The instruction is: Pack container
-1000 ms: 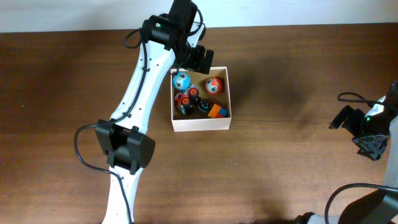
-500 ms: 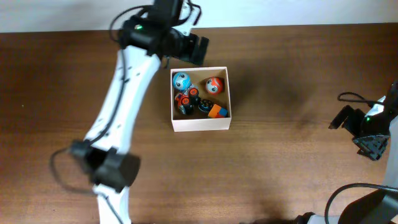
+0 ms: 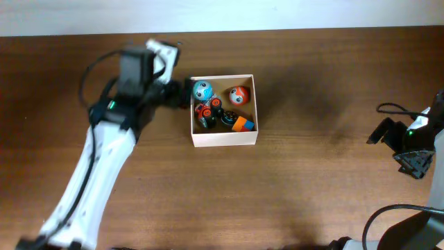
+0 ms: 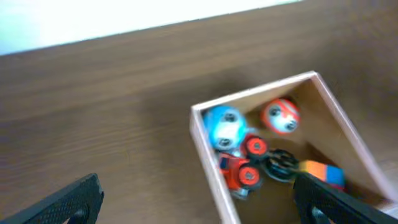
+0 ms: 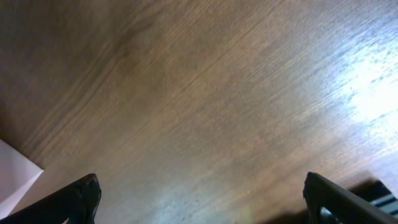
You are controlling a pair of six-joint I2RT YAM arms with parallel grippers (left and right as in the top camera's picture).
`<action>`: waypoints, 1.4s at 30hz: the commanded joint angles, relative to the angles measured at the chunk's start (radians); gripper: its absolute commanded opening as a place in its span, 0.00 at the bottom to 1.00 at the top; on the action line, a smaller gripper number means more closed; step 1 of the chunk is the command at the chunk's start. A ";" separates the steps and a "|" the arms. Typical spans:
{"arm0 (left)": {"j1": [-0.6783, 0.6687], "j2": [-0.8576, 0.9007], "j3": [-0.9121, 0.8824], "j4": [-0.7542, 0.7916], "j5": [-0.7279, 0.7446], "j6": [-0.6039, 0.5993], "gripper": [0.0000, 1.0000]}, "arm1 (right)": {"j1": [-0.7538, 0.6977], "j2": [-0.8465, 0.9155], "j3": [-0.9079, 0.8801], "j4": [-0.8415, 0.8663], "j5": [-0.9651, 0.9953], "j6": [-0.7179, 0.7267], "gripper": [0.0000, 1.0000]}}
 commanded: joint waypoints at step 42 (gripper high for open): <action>0.221 -1.248 -1.239 0.672 -0.056 0.016 0.99 | -0.007 0.003 0.001 0.002 -0.006 -0.010 0.99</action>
